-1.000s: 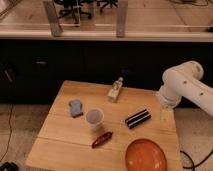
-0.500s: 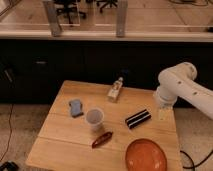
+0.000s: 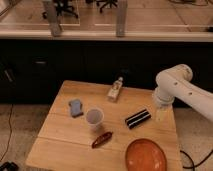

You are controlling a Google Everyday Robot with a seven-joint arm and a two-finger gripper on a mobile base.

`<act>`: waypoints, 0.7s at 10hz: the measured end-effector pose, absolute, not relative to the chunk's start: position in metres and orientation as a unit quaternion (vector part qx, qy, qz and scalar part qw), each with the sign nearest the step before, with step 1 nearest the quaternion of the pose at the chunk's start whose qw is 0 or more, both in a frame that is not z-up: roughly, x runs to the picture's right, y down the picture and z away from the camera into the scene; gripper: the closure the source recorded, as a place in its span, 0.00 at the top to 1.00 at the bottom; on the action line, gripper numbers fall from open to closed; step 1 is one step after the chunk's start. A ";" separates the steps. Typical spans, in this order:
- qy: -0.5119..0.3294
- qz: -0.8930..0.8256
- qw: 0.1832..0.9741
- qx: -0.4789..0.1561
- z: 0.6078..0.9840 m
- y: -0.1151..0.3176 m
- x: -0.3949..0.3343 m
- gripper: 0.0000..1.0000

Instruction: Push the eraser across the table

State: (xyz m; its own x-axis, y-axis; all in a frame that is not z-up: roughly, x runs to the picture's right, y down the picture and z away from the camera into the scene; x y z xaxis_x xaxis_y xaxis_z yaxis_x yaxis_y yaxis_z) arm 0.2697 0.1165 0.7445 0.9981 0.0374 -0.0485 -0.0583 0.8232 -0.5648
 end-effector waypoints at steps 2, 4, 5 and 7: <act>0.017 0.027 0.953 -0.301 0.753 0.121 0.265 0.75; 0.017 0.029 0.953 -0.303 0.762 0.125 0.263 0.78; 0.019 0.032 0.952 -0.303 0.764 0.126 0.264 0.79; 0.019 0.034 0.952 -0.304 0.771 0.128 0.263 0.65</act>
